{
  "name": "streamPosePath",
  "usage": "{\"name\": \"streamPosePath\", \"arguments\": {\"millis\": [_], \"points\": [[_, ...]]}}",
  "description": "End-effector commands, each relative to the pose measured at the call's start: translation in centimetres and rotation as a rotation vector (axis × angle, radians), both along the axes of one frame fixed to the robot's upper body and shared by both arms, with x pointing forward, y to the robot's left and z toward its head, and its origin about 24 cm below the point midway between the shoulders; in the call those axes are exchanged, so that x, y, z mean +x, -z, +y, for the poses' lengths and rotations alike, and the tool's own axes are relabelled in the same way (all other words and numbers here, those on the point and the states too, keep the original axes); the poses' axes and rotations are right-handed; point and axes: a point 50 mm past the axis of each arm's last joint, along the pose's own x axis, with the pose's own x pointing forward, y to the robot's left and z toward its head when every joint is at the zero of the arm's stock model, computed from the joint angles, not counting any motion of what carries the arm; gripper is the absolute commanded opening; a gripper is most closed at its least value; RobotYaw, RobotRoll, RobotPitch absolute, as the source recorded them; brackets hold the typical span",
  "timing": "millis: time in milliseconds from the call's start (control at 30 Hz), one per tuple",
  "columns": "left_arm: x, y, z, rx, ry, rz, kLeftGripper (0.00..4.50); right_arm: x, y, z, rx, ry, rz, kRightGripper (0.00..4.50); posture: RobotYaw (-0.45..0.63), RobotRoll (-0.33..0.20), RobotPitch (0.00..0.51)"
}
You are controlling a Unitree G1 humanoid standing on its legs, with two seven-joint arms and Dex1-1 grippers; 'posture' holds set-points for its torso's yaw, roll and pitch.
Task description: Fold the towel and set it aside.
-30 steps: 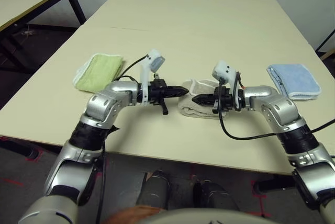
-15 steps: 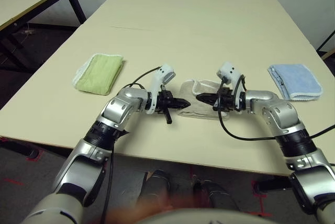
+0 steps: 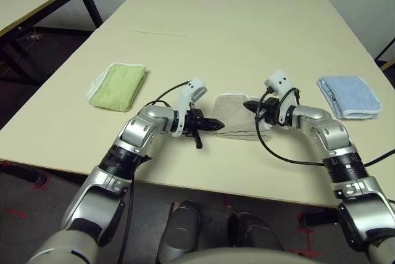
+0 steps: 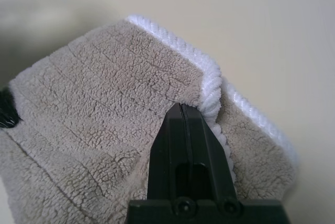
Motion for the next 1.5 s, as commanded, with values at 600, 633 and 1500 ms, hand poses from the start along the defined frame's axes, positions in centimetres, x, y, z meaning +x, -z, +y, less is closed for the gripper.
{"name": "streamPosePath", "arguments": {"millis": [600,633,1500], "points": [[-0.4,-3.7,1.3,-0.15,-0.016,-0.046,0.18,-1.7,-1.2,-6.2,0.162,0.048,0.145,0.17,0.21,0.0,0.114],[-0.6,-4.6,1.7,-0.184,-0.027,-0.052,0.39,-2.0,-2.1,-6.9,0.232,0.045,0.159,0.37,0.21,0.0,0.113],[-5.0,-7.5,9.2,-0.216,-0.029,-0.091,4.46,-2.0,0.4,-3.8,0.398,0.167,0.784,4.5,0.26,0.0,0.117]]}}
